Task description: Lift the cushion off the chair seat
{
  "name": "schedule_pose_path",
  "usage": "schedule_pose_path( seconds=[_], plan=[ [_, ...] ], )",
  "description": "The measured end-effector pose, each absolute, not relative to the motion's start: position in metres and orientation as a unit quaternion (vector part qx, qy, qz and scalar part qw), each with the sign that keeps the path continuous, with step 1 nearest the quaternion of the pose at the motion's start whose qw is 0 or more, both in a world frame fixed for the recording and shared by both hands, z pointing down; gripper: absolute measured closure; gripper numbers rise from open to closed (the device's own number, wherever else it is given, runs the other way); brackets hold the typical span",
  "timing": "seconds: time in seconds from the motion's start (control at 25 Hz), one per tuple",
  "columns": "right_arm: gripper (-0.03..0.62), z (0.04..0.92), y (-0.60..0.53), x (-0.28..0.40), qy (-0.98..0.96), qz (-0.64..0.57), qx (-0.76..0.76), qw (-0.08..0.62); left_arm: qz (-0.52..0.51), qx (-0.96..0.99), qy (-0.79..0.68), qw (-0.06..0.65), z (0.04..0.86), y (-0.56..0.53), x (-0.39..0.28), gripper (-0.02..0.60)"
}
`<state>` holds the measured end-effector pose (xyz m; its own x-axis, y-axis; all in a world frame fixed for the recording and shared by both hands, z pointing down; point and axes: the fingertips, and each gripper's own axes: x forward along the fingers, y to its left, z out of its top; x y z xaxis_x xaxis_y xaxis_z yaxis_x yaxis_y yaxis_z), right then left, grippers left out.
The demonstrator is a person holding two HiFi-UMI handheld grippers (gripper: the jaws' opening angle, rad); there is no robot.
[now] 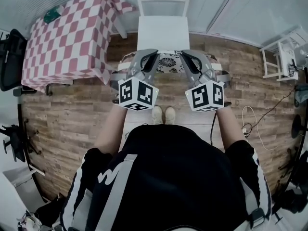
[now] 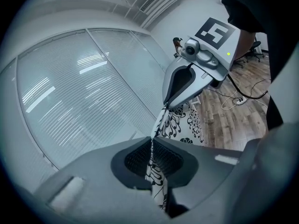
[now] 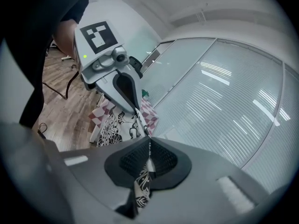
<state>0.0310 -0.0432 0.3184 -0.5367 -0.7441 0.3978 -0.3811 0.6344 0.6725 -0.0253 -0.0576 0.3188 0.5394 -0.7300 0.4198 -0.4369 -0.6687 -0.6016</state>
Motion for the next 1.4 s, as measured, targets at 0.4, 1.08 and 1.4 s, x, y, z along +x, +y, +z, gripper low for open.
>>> schedule_pose_path(
  seconds=[0.4,1.08,1.4],
  plan=[
    [0.586,0.281,-0.046,0.035,-0.823,-0.278,0.366,0.334,-0.317,-0.847,0.354,0.238,0.281,-0.062,-0.02,0.567],
    [0.586,0.215,-0.055,0.027,-0.807,-0.307,0.404,0.3,-0.284,-0.839,0.372,0.277,0.218,-0.073,-0.028,0.568],
    [0.586,0.207,-0.058,0.021,-0.806,-0.315,0.406,0.295,-0.286,-0.833,0.378,0.286,0.208,-0.077,-0.034,0.568]
  ],
)
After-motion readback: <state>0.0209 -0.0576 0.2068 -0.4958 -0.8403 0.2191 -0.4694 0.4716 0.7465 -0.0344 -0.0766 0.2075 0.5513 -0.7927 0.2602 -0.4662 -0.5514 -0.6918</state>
